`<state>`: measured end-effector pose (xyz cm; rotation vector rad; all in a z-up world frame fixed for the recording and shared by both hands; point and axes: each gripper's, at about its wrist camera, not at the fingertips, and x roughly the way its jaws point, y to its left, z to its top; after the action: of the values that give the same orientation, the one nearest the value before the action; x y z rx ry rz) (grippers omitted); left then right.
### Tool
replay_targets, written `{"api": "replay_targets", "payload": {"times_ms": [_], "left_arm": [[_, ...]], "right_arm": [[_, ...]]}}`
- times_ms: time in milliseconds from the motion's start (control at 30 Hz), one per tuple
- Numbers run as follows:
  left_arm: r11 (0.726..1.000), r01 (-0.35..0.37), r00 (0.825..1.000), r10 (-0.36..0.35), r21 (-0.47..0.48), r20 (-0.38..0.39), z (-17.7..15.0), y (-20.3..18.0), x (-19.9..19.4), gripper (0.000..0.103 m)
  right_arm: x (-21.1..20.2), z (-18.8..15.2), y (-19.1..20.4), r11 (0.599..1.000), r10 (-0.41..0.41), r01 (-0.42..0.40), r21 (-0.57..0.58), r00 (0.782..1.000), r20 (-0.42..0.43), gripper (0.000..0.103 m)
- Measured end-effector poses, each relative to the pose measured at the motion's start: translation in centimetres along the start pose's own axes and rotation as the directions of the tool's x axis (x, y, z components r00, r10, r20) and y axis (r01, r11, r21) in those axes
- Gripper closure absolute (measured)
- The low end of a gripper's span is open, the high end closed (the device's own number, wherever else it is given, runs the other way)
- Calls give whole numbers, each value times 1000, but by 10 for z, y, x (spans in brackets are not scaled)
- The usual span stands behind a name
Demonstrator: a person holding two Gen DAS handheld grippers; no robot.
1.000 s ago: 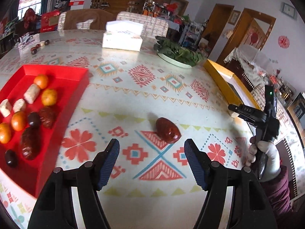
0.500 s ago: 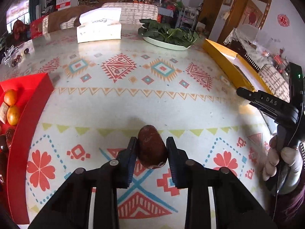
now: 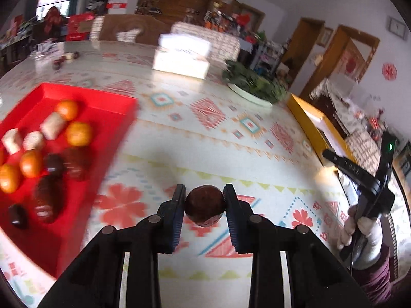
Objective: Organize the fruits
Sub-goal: 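Grasp a red date with the left tool while the right tool grasps a rice-cake piece, then lower the date and rice cake into the red tray and open both tools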
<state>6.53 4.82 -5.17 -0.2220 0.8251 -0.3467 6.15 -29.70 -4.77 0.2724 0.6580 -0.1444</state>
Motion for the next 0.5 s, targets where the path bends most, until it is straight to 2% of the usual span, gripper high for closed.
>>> {"api": "replay_targets", "payload": {"times_ms": [133, 233, 400, 500], "left_arm": [[999, -18, 997, 21, -45, 69, 3, 32, -33, 74], [996, -44, 992, 53, -81, 117, 6, 58, -56, 74], [982, -98, 978, 124, -162, 164, 4, 102, -81, 74], [970, -128, 970, 166, -209, 175, 1, 127, -87, 74]], "right_arm": [[-11, -5, 16, 996, 88, -87, 28, 996, -27, 64], [-20, -5, 45, 988, 153, -153, 4, 987, -43, 64], [-29, 2, 108, 957, 285, -288, -39, 956, -72, 64], [-29, 2, 145, 939, 331, -337, -68, 940, -89, 64]]}}
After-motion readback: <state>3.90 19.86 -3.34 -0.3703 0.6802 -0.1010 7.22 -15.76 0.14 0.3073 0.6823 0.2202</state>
